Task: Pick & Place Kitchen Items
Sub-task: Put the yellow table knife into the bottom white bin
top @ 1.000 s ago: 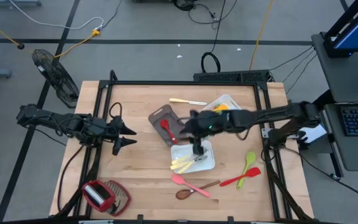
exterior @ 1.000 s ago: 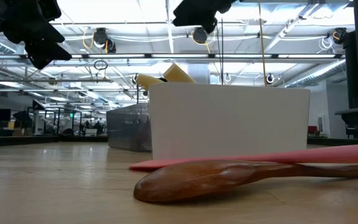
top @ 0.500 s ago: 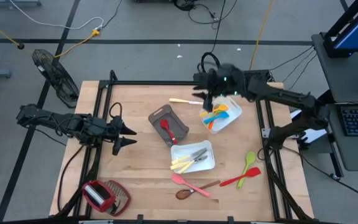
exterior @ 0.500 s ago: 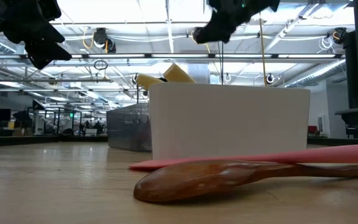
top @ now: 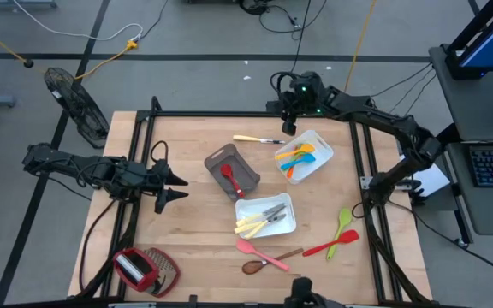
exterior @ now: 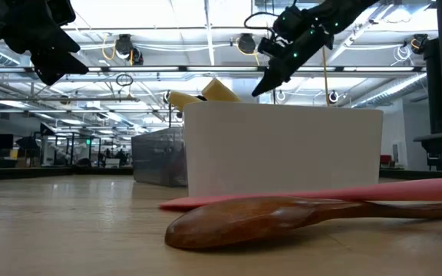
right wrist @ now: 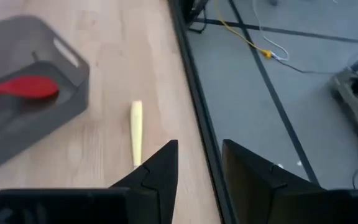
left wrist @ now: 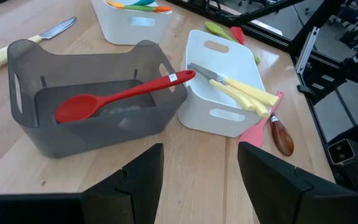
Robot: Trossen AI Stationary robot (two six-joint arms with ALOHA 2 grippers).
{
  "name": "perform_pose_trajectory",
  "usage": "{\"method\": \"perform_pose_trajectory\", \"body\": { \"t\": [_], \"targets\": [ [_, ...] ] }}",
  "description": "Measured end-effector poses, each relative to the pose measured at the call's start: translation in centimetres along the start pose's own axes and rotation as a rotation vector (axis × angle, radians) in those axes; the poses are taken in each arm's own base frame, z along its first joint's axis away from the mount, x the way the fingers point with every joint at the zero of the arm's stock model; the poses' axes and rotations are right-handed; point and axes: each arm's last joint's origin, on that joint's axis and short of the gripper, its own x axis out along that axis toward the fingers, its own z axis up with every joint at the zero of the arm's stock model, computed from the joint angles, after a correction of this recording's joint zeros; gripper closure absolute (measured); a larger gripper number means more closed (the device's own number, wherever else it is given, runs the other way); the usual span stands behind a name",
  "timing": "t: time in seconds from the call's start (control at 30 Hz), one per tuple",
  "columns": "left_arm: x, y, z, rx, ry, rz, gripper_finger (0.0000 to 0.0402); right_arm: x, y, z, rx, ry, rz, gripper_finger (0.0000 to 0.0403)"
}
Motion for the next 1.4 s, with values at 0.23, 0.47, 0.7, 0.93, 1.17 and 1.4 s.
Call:
{"method": "perform_pose_trajectory", "body": {
  "t": [0.23,0.47,0.7,0.93,1.17,1.4],
  "targets": [
    [0.0,0.0,0.0,0.0,0.0,0.0,0.019,2.3,-0.2,-0.6,-0.07,-0.008,0.012,0.0287],
    [0.0,0.0,0.0,0.0,0.0,0.0,0.019,2.1,-0.7,0.3,-0.075,-0.095,-0.038,0.0287],
    [0.0,0.0,0.0,0.0,0.0,0.0,0.019,-1.2,-0.9,3.1,-0.135,-0.332,-0.045,0.0287],
    [0.0,0.2,0.1,0.199,-0.019,0.057,0.019,-5.0,-0.6,4.9,-0.18,-0.444,-0.093,0.0287],
    [0.0,0.3,0.1,0.379,-0.018,0.088,0.019,-9.4,0.7,6.5,-0.171,-0.53,-0.153,0.0287],
    [0.0,0.3,0.1,0.474,-0.014,0.089,0.019,-12.4,3.0,6.7,-0.113,-0.477,-0.16,0.0287]
  ]
}}
